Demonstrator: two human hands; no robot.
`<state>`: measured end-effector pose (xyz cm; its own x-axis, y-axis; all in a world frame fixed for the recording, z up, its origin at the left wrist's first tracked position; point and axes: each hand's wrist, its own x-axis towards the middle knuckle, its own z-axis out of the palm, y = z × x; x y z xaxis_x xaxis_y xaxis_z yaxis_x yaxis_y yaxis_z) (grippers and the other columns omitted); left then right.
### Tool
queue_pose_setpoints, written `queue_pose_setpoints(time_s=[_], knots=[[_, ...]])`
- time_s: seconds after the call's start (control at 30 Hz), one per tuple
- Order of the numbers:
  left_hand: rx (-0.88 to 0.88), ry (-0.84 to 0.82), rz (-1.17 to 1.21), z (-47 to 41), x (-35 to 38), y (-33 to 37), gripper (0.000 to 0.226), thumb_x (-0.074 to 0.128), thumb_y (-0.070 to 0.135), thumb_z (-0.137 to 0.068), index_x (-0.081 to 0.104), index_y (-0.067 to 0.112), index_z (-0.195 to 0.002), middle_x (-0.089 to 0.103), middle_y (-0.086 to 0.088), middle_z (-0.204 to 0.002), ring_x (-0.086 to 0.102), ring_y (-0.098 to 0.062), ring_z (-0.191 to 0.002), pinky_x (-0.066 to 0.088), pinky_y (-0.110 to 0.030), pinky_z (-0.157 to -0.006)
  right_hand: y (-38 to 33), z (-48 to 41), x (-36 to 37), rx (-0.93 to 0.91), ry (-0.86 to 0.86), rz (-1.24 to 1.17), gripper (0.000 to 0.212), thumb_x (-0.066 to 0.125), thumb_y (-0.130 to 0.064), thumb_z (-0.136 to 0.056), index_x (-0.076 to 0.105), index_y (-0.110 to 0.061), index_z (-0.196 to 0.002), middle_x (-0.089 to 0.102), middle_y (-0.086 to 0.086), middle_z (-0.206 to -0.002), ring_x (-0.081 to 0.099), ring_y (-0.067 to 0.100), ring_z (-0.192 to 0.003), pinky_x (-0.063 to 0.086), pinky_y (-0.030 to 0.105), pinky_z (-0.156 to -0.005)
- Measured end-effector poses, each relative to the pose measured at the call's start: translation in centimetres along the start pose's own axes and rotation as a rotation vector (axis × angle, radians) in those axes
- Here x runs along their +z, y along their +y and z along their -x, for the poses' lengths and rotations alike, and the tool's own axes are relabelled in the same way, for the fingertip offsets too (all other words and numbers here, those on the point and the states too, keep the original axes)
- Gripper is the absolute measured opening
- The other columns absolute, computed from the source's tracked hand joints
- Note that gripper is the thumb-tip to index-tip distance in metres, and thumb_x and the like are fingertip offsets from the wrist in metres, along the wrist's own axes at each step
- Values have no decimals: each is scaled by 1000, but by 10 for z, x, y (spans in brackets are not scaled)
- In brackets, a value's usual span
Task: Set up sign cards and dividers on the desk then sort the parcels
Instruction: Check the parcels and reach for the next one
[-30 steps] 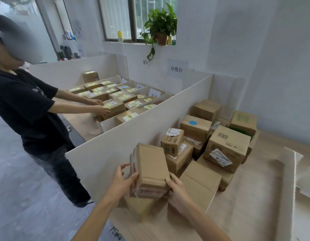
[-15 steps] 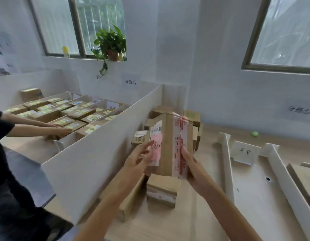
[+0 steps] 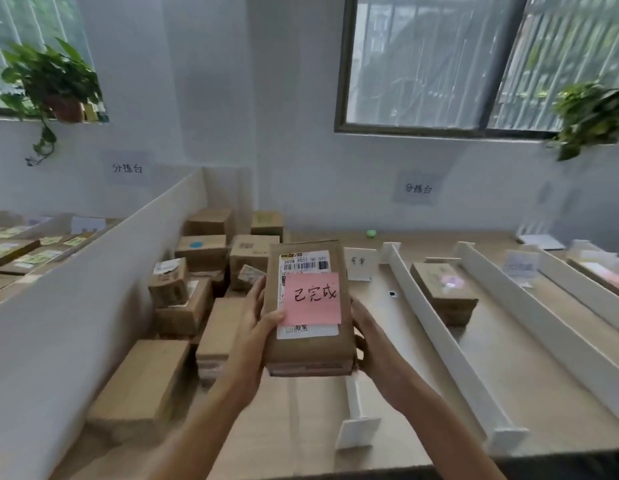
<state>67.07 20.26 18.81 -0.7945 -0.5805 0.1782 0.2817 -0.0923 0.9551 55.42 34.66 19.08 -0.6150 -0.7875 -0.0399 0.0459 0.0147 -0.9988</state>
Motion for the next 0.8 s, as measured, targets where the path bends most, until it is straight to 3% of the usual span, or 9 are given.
queue_pose_setpoints(time_s=[0.1,0.17,0.27,0.37,0.47,0.57,0.67,0.73,0.8], knots=[[-35,-68,-68,9,50,-19,57,61,32,-72,39,53,-121,57,7,-127,62,-17,-109,54,-38,-88,7,29,-38,-18,98,-32,40,40,-50,-93,55,-28,-123,66,-4,-118,63,15,-108,51,42,-93],[-67,-58,-59,15,87,-33,50,61,30,-77,39,48,-118,57,11,-123,63,-12,-104,56,-30,-79,11,48,-65,-19,166,-60,36,40,-40,-96,56,-20,-121,68,6,-114,65,25,-104,50,46,-95],[-126,-39,-8,30,144,-56,52,63,40,-72,41,38,-119,57,7,-123,63,-13,-105,56,-34,-81,21,74,-113,1,258,19,28,39,-27,-95,59,-22,-115,72,2,-104,69,18,-93,57,36,-84],[-99,-65,-39,45,208,-77,36,58,30,-89,36,42,-115,52,12,-125,61,-11,-109,57,-28,-77,28,104,-170,2,271,78,41,39,-38,-84,53,-33,-122,70,-2,-106,69,17,-95,57,41,-85],[-40,-126,-124,58,288,-94,42,46,26,-96,25,45,-128,44,10,-135,56,-8,-115,55,-30,-88,26,146,-233,-64,359,133,36,37,-44,-92,45,-42,-128,65,-6,-114,67,13,-98,57,37,-85],[79,-175,-174,71,370,-108,57,39,27,-99,9,50,-141,27,18,-148,43,-4,-128,49,-29,-98,22,190,-295,-160,465,180,33,31,-33,-102,35,-43,-133,55,-14,-125,59,2,-102,55,20,-81],[199,-256,-244,81,440,-116,55,34,22,-101,10,48,-143,12,28,-151,25,8,-136,41,-16,-103,15,227,-349,-250,585,295,46,33,-23,-102,16,-42,-141,35,-32,-128,43,-18,-107,44,-1,-75],[246,-304,-299,82,477,-123,56,32,18,-101,9,43,-145,10,31,-150,18,9,-138,34,-18,-110,16,247,-381,-303,652,352,52,36,-16,-101,19,-38,-145,33,-28,-137,40,-12,-120,44,4,-89],[228,-346,-260,83,508,-130,60,34,15,-100,9,49,-143,25,31,-145,36,3,-131,41,-24,-105,18,261,-410,-359,700,449,51,39,-8,-98,34,-35,-141,35,-21,-145,37,-5,-129,44,19,-102]])
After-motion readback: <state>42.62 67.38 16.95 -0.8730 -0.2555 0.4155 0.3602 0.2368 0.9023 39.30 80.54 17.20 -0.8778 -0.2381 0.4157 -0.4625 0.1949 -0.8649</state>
